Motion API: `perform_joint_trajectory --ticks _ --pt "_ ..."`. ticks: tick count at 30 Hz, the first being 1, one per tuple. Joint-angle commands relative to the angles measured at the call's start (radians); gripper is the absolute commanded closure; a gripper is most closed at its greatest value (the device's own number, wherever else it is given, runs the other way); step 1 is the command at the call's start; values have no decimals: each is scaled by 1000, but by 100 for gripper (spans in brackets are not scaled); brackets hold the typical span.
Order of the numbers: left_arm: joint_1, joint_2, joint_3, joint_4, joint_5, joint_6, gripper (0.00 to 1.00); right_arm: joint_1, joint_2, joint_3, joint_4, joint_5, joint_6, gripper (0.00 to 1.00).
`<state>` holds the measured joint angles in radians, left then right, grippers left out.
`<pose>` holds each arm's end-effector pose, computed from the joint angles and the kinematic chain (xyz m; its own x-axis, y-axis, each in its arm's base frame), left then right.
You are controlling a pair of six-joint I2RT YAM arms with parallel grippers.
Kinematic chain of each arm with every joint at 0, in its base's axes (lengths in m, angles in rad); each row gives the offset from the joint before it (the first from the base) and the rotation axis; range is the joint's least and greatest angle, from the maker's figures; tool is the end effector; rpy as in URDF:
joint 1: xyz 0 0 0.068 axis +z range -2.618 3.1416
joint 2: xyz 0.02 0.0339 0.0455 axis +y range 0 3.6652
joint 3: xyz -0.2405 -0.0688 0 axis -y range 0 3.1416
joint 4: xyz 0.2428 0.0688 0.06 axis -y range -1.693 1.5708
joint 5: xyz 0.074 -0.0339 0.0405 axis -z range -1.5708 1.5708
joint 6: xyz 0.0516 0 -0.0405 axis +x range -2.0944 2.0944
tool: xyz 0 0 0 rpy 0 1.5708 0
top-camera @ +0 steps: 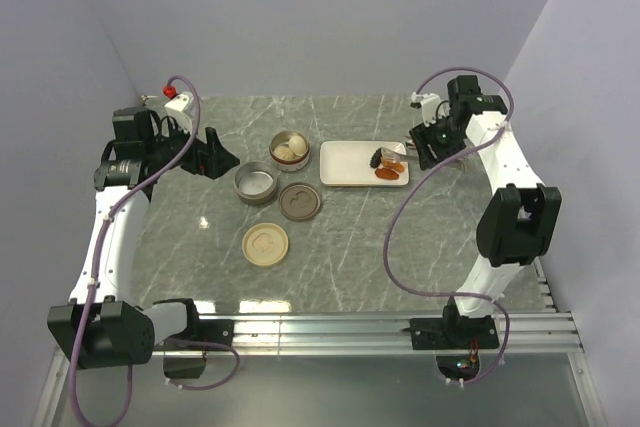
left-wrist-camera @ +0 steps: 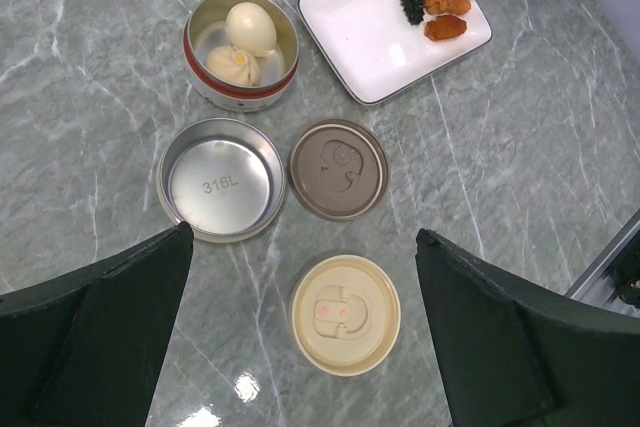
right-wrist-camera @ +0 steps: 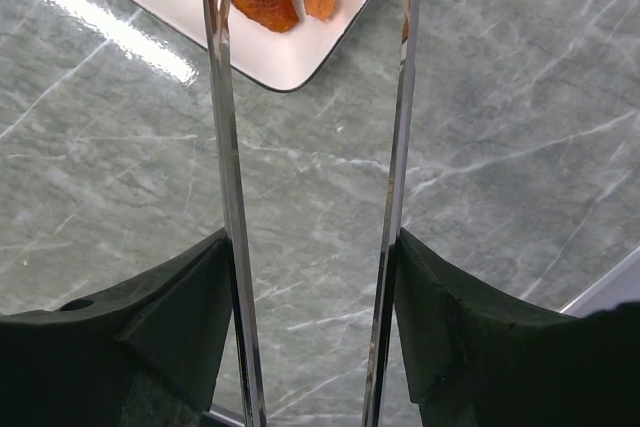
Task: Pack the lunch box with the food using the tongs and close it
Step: Pick up the food using the clamp
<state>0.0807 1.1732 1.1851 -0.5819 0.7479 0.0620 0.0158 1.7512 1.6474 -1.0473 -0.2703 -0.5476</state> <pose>0.2651 -0.0138 0.3378 -0.5051 0.0047 -0.8630 0.5440 0.7781 -0.3141 0.3610 0.0195 0.2716 -0.7150 -0.5131 -0.4749 -0.5813 0.8137 -0.0040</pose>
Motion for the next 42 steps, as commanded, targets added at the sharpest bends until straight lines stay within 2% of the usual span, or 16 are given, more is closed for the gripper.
perform_joint_trajectory --ticks 1,10,14,19,23,32,38,42 --pt "7 -18 18 4 24 -11 1 -4 37 29 20 6 -26 33" --pt "8 -11 8 21 18 -19 1 0 83 14 50 14 -31 32" --pt "8 -7 10 19 10 -16 1 1 103 19 40 3 -34 34" --pt "10 -7 11 24 8 -14 1 3 100 14 35 -4 -37 42" --pt "8 -6 11 25 8 -17 1 3 79 26 12 -20 -35 53" --pt "8 -3 19 31 10 -25 1 4 -5 98 -45 -73 -11 63" --pt "8 2 25 40 11 -39 1 79 -21 190 -76 -148 41 64" --pt "10 2 27 47 8 -54 1 199 -24 230 -43 -158 104 64"
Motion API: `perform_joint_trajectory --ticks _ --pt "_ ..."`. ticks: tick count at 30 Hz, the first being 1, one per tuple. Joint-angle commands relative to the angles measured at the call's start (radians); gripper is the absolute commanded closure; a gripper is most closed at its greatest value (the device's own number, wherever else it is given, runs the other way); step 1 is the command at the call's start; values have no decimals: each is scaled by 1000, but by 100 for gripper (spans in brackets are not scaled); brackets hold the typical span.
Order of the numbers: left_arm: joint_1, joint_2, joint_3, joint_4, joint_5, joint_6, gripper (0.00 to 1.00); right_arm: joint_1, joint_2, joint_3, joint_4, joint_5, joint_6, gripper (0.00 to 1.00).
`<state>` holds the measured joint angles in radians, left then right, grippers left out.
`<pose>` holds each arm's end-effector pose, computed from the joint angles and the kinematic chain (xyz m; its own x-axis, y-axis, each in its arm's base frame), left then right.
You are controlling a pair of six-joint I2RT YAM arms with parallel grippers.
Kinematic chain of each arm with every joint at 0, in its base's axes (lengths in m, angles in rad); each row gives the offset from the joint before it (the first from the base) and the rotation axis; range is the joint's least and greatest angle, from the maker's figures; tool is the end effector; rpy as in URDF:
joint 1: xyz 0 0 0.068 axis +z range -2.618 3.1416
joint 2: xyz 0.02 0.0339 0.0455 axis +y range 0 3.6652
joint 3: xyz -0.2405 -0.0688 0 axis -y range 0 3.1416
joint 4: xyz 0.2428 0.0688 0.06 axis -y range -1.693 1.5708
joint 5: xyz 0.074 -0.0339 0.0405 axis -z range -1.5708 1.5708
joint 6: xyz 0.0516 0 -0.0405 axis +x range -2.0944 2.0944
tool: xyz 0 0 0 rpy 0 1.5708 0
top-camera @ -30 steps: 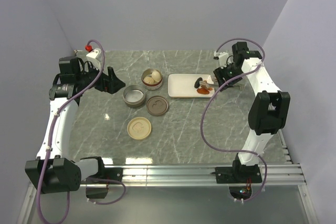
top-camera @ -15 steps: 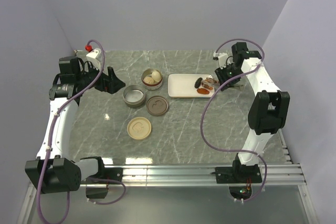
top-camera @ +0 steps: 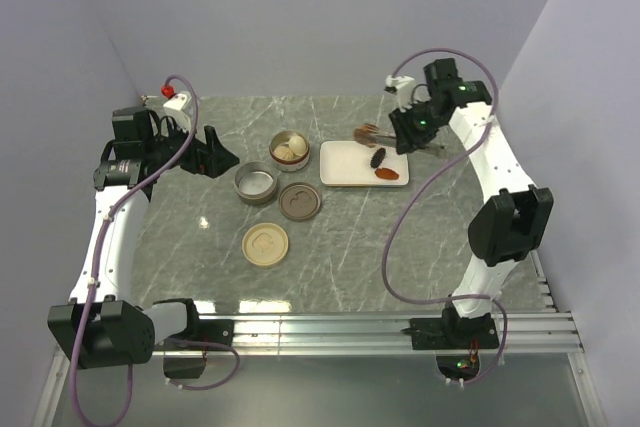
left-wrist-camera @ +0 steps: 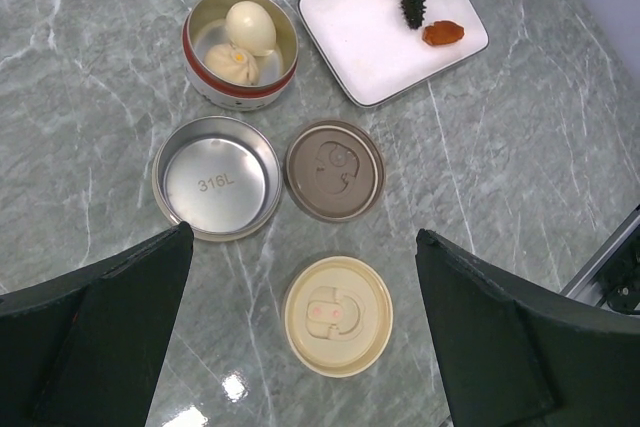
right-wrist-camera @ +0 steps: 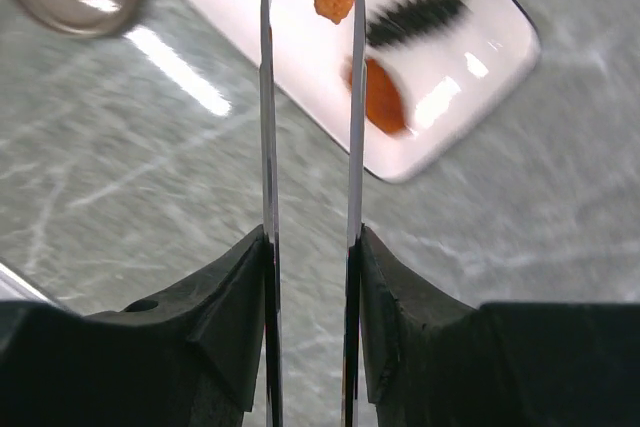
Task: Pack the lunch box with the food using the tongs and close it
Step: Pick up the food using the clamp, then place the food into the lunch box
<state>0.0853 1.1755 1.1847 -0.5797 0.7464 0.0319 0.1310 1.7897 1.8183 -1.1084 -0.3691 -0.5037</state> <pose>0.2658 -0.0124 0.3373 -0.5217 -0.0211 -0.8529 0.5237 0.7812 -0.3397 0.3652 0.0669 0.3075 -0.6255 -0.5365 -0.5665 -0.6764 0.7348 0.0511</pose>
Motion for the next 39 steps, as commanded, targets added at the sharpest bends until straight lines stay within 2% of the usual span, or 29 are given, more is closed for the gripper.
perform_joint_trajectory --ticks 1,8,10,16,18,24,39 --pt "5 1 26 47 10 -24 1 141 -61 78 27 -56 70 64" --pt "13 -14 10 55 -27 -26 1 362 13 177 105 -36 145 64" --pt "33 -17 10 64 -21 -76 0 403 34 187 120 -19 152 64" --pt "149 9 -3 110 117 -179 1 530 105 209 179 41 157 65" --pt "157 16 -7 116 123 -190 1 565 140 226 182 56 154 65" --pt "166 19 -25 139 122 -204 1 634 212 253 208 110 145 65" --pt "180 24 -40 129 131 -182 1 682 335 254 314 286 175 64"
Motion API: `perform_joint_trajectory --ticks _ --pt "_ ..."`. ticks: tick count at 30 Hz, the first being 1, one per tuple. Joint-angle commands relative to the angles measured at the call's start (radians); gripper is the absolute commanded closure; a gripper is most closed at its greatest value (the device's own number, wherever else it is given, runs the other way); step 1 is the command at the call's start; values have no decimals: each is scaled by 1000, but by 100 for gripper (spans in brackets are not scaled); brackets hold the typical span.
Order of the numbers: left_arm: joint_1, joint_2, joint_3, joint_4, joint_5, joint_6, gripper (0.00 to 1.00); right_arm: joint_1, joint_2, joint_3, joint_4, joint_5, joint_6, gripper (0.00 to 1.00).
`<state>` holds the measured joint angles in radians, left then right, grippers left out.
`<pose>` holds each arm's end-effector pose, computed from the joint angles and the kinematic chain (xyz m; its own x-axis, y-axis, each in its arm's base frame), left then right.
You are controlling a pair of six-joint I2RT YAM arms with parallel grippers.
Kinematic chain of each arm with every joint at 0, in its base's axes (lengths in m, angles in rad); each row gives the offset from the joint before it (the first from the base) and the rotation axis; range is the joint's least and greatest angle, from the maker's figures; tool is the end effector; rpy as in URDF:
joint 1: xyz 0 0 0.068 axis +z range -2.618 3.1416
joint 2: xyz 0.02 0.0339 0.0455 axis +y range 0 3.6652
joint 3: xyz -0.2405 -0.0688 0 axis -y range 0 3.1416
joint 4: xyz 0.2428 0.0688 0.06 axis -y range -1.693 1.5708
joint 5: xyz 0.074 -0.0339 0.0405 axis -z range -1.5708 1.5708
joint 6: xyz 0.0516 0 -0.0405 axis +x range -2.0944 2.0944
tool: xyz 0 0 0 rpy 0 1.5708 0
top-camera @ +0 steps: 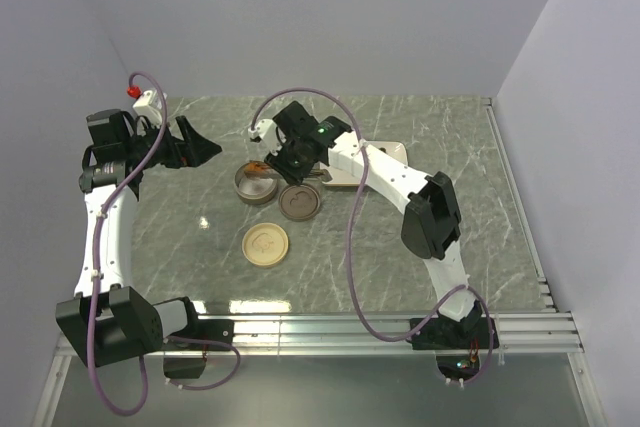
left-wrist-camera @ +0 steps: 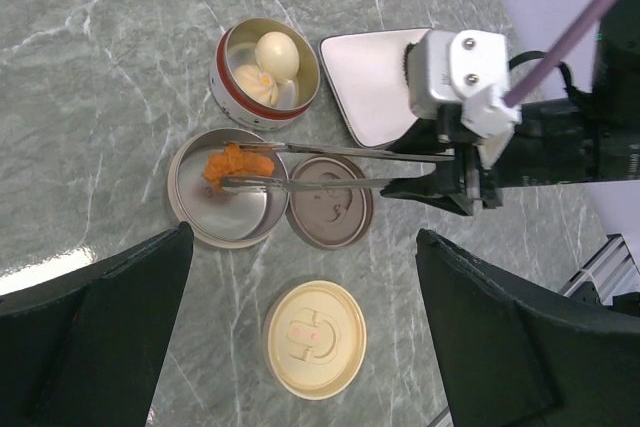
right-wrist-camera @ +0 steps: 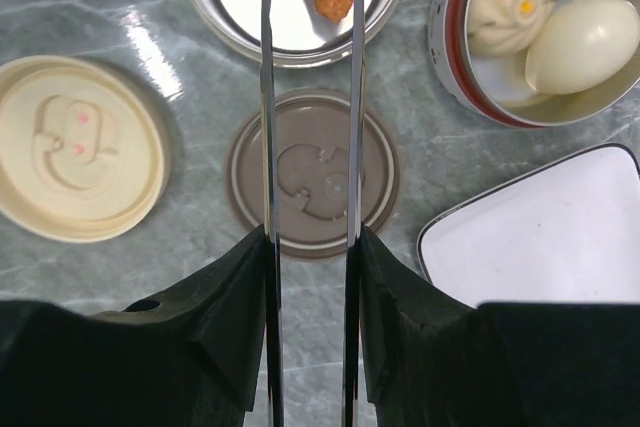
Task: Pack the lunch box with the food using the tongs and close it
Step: Place the food into the lunch box
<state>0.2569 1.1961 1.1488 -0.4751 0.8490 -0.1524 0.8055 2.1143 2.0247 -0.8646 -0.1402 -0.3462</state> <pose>0.2720 0.0314 0.3318 -0.5470 -0.2474 -0.7997 0.3827 0.7758 -0.5018 0.3162 0.3396 0.2553 -0.2703 -0.7665 -0.5826 -0.9162 0.3908 -0.0890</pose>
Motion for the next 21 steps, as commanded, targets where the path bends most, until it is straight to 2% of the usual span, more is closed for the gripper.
perform_joint_trajectory --ticks 1,10,21 --pt "7 2 -4 24 28 5 1 8 13 46 73 59 19 64" --pt "12 7 -9 18 30 14 1 8 44 35 99 62 24 63" --pt "25 17 9 -10 33 42 1 8 67 55 87 70 19 57"
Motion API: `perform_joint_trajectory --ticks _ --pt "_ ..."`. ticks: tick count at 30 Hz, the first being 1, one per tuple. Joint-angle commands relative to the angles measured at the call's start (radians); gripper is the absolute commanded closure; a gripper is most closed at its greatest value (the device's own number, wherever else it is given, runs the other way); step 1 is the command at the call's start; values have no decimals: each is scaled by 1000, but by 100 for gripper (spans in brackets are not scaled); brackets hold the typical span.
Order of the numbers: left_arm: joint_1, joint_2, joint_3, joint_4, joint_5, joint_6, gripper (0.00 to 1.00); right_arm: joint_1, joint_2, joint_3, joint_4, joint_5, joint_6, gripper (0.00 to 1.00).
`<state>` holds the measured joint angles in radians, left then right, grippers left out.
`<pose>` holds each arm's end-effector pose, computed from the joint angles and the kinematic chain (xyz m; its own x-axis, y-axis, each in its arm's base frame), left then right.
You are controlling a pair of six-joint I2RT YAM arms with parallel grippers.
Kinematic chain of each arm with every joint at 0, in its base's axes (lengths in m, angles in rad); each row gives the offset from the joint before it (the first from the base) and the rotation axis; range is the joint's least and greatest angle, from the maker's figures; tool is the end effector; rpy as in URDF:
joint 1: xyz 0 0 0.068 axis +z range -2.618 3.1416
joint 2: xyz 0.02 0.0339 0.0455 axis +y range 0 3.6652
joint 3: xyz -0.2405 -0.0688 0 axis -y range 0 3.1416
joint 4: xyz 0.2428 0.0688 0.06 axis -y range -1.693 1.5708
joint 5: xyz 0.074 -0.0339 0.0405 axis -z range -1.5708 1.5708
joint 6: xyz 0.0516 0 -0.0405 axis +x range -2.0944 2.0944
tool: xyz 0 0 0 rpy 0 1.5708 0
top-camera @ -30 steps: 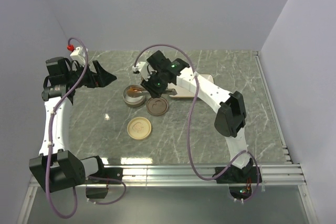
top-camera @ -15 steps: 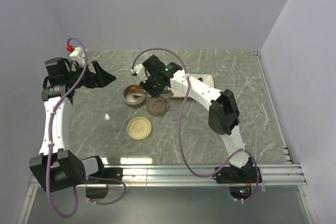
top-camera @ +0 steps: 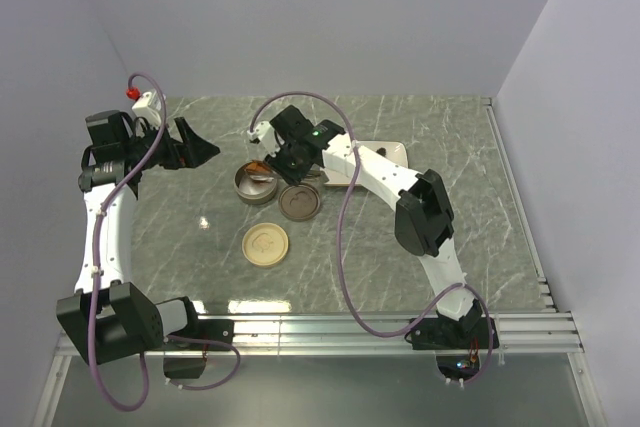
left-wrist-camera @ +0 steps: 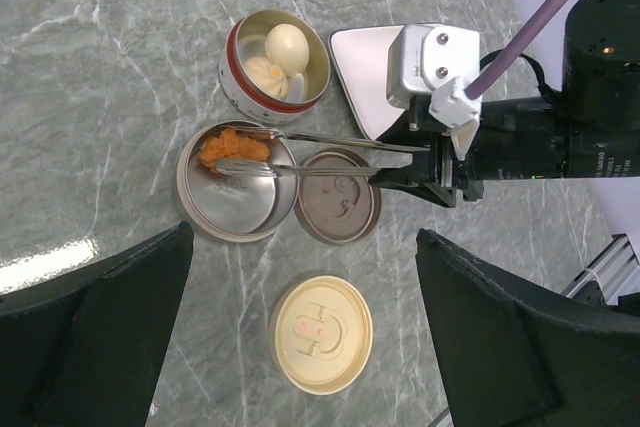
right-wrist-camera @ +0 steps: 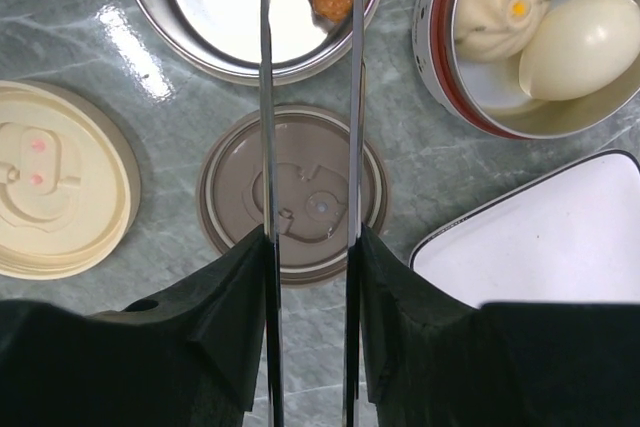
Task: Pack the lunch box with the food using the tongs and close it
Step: Place the food into the lunch box
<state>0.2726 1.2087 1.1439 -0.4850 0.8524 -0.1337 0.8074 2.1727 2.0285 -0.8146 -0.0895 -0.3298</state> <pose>0.2734 0.0361 0.3261 -0.5575 -0.2470 -0.7926 0.3700 0.7807 -0.5035 0.3265 0.3479 0.2336 -0.2909 -0.7705 -0.5672 -0.8977 0.4249 -0.1168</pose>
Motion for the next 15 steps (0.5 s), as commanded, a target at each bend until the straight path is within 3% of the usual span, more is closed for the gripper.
perform_joint_trajectory --ticks 1,8,15 --pt "10 6 16 -1 33 23 1 6 10 52 37 20 0 57" --pt "17 6 11 2 36 20 1 7 12 52 35 19 1 46" --pt "22 8 13 -3 39 23 1 12 10 75 25 16 3 43"
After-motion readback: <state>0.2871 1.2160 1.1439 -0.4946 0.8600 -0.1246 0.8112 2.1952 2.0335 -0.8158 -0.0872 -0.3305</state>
